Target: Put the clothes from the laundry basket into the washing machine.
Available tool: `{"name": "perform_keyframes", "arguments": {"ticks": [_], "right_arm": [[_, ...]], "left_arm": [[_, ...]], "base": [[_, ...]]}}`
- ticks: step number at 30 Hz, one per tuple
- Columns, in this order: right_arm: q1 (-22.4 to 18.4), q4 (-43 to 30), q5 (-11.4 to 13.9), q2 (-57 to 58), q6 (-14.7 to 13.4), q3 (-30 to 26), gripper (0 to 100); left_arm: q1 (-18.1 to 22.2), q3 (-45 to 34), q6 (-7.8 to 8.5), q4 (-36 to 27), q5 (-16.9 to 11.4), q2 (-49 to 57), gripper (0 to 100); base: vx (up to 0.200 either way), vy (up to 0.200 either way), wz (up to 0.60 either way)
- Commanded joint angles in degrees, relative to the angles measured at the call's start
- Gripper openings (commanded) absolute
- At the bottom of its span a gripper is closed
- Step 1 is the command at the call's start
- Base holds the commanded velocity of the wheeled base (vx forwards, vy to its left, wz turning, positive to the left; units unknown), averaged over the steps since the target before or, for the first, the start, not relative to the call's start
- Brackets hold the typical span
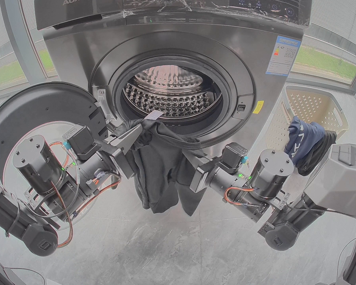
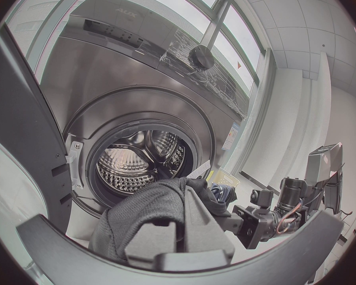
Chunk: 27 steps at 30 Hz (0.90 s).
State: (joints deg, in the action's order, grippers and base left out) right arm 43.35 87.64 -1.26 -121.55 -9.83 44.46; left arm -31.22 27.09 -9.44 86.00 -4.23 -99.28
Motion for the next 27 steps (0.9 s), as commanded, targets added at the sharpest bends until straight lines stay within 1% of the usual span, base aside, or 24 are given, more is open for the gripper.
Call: {"name": "perform_keyframes", "arguments": {"ticks": [1, 4, 8, 12, 13, 17, 20, 27], "right_arm": [[-1.51, 0.08, -0.33, 2.11, -0.02, -0.43, 0], [-2.48, 0.16, -0.33, 3.60, -0.02, -0.07, 0], [-2.74, 0.43, -0.33, 5.10, -0.02, 0.72, 0], [-1.51, 0.69, -0.24, 7.12, 0.07, 0.98, 0], [-1.07, 0.69, -0.24, 7.65, 0.07, 1.16, 0], [-0.20, 0.34, 0.11, 9.14, 0.51, 1.95, 0], [0.51, 0.08, 0.20, 10.46, 0.60, 1.95, 0], [0.51, -0.10, 0.29, 11.43, 0.60, 2.39, 0]], "left_arm": [[-0.33, -0.37, 0.03, 0.04, -0.25, 0.14, 0], [-0.51, -1.07, 0.03, 0.66, -0.52, 0.32, 0], [-0.95, -3.44, 0.12, 1.36, -0.96, 0.40, 0], [-1.91, -5.64, 0.03, 1.36, -2.80, 0.32, 0], [-1.91, -5.99, -0.06, 1.27, -3.24, 0.05, 100], [-1.39, -6.35, -0.41, 1.18, -3.42, -2.06, 100], [-0.95, -6.26, -0.41, 1.97, -2.98, -4.87, 100], [-0.86, -6.70, -0.06, 2.41, -2.80, -9.35, 100]], "base": [[0.000, 0.000, 0.00], [0.000, 0.000, 0.00], [0.000, 0.000, 0.00], [0.000, 0.000, 0.00], [0.000, 0.000, 0.00], [0.000, 0.000, 0.00], [0.000, 0.000, 0.00], [0.000, 0.000, 0.00]]}}
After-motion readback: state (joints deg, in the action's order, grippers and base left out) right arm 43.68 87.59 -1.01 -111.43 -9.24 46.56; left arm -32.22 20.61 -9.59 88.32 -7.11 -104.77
